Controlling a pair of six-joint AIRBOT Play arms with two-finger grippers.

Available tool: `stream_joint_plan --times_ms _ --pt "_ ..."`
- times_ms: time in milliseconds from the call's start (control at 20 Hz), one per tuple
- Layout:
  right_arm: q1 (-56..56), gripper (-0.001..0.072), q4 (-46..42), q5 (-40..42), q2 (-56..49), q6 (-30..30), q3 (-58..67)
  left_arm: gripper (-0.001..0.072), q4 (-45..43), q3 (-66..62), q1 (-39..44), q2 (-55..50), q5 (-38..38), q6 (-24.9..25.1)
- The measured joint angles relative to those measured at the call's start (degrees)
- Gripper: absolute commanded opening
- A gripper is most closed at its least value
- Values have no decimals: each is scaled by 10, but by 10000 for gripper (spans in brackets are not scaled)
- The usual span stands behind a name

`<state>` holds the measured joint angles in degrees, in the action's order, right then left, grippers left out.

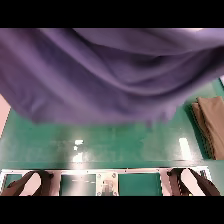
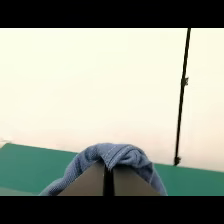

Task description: Fold the shirts.

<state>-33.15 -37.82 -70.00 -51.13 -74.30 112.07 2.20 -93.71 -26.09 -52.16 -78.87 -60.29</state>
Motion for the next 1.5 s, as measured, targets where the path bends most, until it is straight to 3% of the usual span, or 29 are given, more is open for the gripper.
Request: stream_joint_plan --times_ms 200,450,600,650,700,750,800,950,1200,1250,1500 --pt "90 17 -1 13 -99 7 -72 23 -112 127 7 -1 46 -19" --pt "178 18 -35 77 -255 14 -175 23 -166 308 87 -123 186 77" --pt "204 19 -38 123 -360 16 -201 24 -157 302 128 -270 244 134" --pt "208 79 -41 136 -393 15 -205 25 -154 283 136 -321 252 147" --pt "209 257 -41 148 -420 13 -208 201 -151 260 142 -365 249 156" --pt "206 314 -40 157 -440 13 -210 447 -147 239 146 -399 242 162" --pt "200 312 -41 160 -456 12 -211 450 -148 219 147 -424 235 164" --pt "162 312 -41 135 -473 10 -206 451 -185 153 132 -465 198 145" --pt "67 316 -66 -3 -446 9 -258 450 -369 93 76 -471 46 26" --pt "50 372 -78 -19 -431 9 -290 450 -395 102 65 -466 19 7" --pt "-11 374 -122 -38 -377 14 -475 450 -493 256 31 -399 -35 -38"
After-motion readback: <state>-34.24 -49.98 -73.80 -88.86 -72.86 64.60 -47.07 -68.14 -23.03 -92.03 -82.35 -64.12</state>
